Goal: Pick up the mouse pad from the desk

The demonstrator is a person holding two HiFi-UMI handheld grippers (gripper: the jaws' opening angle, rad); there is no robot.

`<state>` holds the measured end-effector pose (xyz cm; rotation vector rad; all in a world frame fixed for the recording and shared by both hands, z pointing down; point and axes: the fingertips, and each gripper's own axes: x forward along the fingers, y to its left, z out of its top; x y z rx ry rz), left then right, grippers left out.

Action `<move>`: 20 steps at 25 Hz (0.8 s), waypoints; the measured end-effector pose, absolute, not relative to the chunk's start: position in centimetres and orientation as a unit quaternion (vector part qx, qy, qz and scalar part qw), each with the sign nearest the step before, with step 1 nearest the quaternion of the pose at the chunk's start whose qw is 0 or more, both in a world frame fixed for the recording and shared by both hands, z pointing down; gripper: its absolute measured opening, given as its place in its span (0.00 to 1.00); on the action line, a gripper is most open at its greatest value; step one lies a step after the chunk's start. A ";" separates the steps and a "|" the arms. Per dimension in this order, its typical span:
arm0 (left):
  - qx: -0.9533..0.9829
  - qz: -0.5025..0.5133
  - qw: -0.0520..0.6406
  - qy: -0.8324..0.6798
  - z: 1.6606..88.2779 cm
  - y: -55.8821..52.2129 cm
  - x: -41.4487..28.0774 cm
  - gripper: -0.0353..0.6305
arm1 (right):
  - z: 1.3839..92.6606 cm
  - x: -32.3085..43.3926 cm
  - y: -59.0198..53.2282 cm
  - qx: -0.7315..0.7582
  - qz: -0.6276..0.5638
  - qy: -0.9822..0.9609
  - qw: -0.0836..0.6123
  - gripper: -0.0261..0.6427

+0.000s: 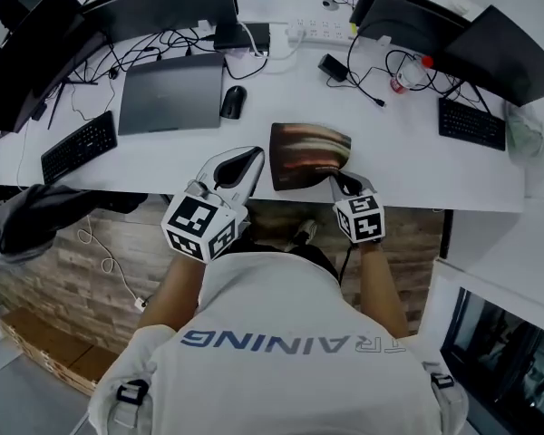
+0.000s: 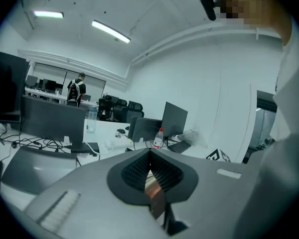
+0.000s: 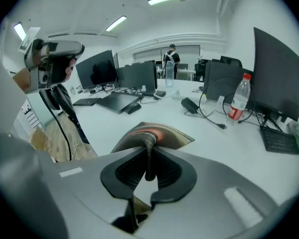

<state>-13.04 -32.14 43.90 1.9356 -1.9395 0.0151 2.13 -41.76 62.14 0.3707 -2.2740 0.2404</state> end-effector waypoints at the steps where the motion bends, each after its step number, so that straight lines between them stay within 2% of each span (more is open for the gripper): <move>1: 0.693 0.004 0.192 -0.695 43.3 -32.3 -13.4 0.05 | 61.0 1.8 -42.1 0.149 0.096 -0.905 0.385 0.11; 11: 0.698 -0.024 0.134 -0.703 38.5 -33.6 -15.2 0.05 | 46.8 -0.4 -47.0 0.183 0.087 -0.955 0.216 0.13; 20: 0.693 -0.040 0.097 -0.713 34.5 -34.6 -17.0 0.05 | 32.4 0.6 -50.0 0.231 0.025 -0.972 0.048 0.13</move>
